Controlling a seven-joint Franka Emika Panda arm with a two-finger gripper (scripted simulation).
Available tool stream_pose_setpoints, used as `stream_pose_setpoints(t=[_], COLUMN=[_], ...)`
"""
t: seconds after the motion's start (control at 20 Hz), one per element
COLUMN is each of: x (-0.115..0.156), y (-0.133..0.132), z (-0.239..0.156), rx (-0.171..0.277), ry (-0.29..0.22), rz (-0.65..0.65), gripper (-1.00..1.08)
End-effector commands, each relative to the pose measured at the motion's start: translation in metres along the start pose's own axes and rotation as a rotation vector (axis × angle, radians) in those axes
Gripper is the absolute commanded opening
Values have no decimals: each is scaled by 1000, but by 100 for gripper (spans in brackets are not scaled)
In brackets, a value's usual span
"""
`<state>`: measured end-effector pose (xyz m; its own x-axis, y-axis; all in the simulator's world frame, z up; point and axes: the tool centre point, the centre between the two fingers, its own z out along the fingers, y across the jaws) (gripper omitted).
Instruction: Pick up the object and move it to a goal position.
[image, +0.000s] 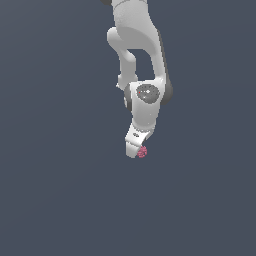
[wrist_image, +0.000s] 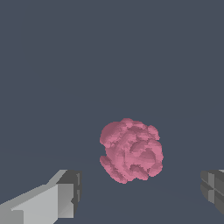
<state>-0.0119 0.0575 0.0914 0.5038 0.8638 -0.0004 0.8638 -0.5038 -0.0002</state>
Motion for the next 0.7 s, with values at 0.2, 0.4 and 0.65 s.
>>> stream_pose_setpoints(t=[0.2,0.4,0.65], x=[0,0,0], y=[0,-1,-1], z=[6,24,46], rx=[0,0,0], ry=[0,0,0], rz=[-1,-3,-5], gripper=[100,100,100])
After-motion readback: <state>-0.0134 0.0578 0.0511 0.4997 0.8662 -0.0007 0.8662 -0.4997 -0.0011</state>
